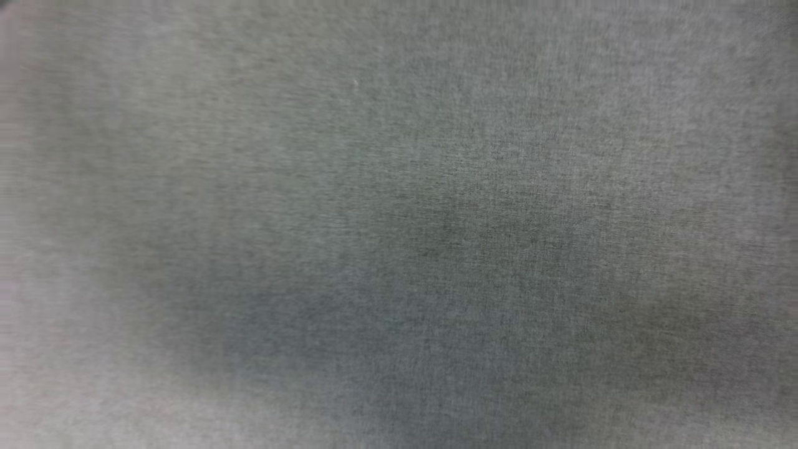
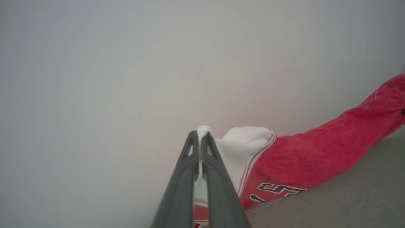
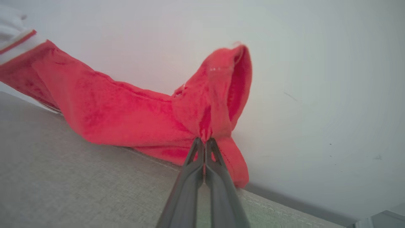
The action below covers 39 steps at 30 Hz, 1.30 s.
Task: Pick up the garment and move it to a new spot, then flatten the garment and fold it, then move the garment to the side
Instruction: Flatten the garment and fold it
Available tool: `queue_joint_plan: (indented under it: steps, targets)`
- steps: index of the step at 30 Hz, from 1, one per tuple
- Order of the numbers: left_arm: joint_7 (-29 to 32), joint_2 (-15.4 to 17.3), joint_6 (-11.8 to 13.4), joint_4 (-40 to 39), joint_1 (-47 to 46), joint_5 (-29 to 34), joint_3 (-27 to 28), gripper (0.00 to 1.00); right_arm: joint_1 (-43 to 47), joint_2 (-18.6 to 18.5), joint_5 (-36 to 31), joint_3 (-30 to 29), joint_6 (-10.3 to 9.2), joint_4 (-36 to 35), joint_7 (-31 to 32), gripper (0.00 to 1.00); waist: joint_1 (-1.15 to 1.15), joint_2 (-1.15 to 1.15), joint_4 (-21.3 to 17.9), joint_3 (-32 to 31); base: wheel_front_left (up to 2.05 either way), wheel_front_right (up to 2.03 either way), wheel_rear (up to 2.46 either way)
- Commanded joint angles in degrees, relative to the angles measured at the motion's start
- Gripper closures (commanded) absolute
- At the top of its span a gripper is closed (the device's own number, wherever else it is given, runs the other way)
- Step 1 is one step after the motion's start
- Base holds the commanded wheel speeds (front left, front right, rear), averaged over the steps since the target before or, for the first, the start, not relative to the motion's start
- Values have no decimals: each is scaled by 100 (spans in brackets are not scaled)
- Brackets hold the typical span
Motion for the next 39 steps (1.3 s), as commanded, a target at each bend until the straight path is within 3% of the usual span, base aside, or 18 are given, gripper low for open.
queue_joint_plan:
  steps: [1,14,18,22,33,37,38,39]
  targets:
    - [11,53,2,-57,224,-114,-106,100,245,-54,118,78,-5,-70,25,100,0,0,212,-700,0,0,0]
    - [515,510,8,-985,2636,-1024,-1069,100,2407,-851,1028,807,-5,-1172,27,100,0,0,432,-2311,0,0,0]
    - [758,787,222,-1594,3561,-1345,-1164,100,3119,-1199,1281,1043,-5,-1627,-28,100,0,0,452,-2722,0,0,0]
    - [1022,1215,703,-2558,4548,-1688,-1226,100,3788,-1556,1409,1314,-5,-2072,-104,100,0,0,475,-3059,0,0,0]
    - [1429,2544,2723,-5718,6859,-2346,-1420,100,5300,-2380,1653,1516,-5,-3096,-359,100,0,0,505,-3494,0,0,0]
    - [1337,2775,3340,-6450,7446,-2579,-1431,100,5798,-2618,1579,1408,-5,-3451,-423,100,0,0,511,-3507,0,0,0]
    - [1337,2775,3340,-6450,7446,-2579,-1431,100,5798,-2618,1579,1408,-5,-3451,-423,100,0,0,511,-3507,0,0,0]
    - [1251,2852,3620,-6708,7704,-2664,-1431,100,6079,-2760,1539,1323,-5,-3628,-441,100,0,0,514,-3502,0,0,0]
